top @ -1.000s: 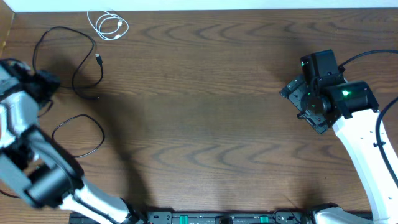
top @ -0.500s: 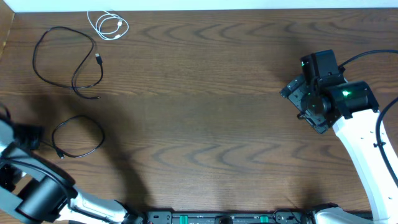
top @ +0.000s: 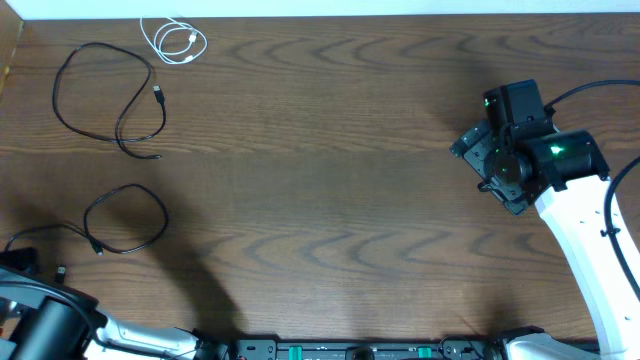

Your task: Untangle cables

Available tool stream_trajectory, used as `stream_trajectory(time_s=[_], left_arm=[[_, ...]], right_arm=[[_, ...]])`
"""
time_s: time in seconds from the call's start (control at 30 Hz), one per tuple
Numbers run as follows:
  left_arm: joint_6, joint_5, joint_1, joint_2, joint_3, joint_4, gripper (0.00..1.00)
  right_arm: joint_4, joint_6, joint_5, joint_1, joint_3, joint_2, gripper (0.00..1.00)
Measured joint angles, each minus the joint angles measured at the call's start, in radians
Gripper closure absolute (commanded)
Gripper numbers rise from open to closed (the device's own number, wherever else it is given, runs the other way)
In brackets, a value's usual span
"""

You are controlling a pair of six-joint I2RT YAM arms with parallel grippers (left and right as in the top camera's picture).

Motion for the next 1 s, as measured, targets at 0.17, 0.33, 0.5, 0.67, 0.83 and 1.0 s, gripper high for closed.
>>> stream_trajectory(time_s=[0.17,0.33,0.5,0.67,0.83,1.0], left_arm=[[-0.007,0.005,0.001,0.089,0.0,0.013,0.28],[-0.006,0.023,0.001,0.109,0.0,0.034,0.37],[-0.005,0.075,0.003,0.113,0.0,0.067,0.61],[0.019,0.095,0.002,0.113,0.0,0.087,0.62],[0.053,0.106,-0.004,0.113,0.0,0.129,0.62],[0.101,0.156,-0.032,0.114,0.0,0.199,0.63]], right_arm=[[0.0,0.0,0.0,0.0,0.0,0.0,0.01],[0.0,0.0,0.0,0.0,0.0,0.0,0.01],[0.0,0.0,0.0,0.0,0.0,0.0,0.01],[0.0,0.0,0.0,0.0,0.0,0.0,0.01],[0.0,0.0,0.0,0.0,0.0,0.0,0.01],[0.0,0.0,0.0,0.0,0.0,0.0,0.01]])
